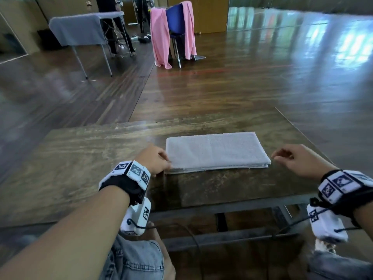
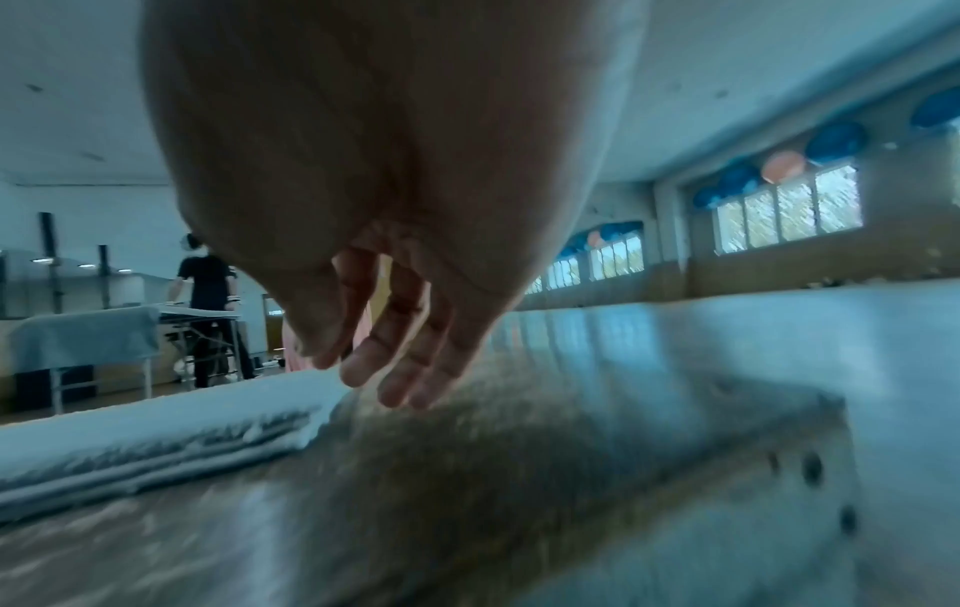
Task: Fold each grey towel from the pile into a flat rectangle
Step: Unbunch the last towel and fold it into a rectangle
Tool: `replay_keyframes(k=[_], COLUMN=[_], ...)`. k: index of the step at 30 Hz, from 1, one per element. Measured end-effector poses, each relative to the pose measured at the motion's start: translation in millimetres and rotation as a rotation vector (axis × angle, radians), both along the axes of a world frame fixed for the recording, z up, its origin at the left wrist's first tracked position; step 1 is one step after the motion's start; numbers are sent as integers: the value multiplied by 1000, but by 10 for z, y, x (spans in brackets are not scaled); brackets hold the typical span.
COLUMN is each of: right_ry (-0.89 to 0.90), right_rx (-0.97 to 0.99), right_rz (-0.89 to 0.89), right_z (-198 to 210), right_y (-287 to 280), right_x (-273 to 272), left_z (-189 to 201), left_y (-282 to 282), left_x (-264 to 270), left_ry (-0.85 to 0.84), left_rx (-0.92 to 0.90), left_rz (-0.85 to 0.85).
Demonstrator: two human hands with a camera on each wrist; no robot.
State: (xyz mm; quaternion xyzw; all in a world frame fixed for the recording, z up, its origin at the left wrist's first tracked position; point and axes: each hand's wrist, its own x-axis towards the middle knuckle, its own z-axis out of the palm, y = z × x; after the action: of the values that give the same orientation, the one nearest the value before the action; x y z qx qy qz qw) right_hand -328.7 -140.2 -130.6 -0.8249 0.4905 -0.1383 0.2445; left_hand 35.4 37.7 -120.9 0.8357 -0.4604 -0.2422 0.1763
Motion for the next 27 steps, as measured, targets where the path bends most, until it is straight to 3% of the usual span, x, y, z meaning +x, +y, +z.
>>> replay_keyframes(k=[4,9,15,18,21,24,25,27], right_ry=[35,42,3,190,185,232,265,313], right_rx=[38,29,-1,-37,-196,-118,-125,-199], right_rz=[-158,-170,-238,-216,-32,246,270,233], right_z=[-211,-209,-76,-23,-41,-66,-77,-71], right_y=[-6,-11,47,188,324,486,549,654], right_x=[93,272,277,311,412,579,625,694], left_z=[-146,-101,-25,-94,-136,-187,-204,-223], left_y=[-42,-82,-20,50,59,16,22,48], left_x=[-99,-186,-115,-196,-339,-487,-549,-630], left_ry=[-45,-98,-97,-107,-237,-289,-306,-364], left_rx=[-4,6,-126,-57,-254,-339,-294,-205], left_rz=[218,253,403,361,324,14,-85,-118])
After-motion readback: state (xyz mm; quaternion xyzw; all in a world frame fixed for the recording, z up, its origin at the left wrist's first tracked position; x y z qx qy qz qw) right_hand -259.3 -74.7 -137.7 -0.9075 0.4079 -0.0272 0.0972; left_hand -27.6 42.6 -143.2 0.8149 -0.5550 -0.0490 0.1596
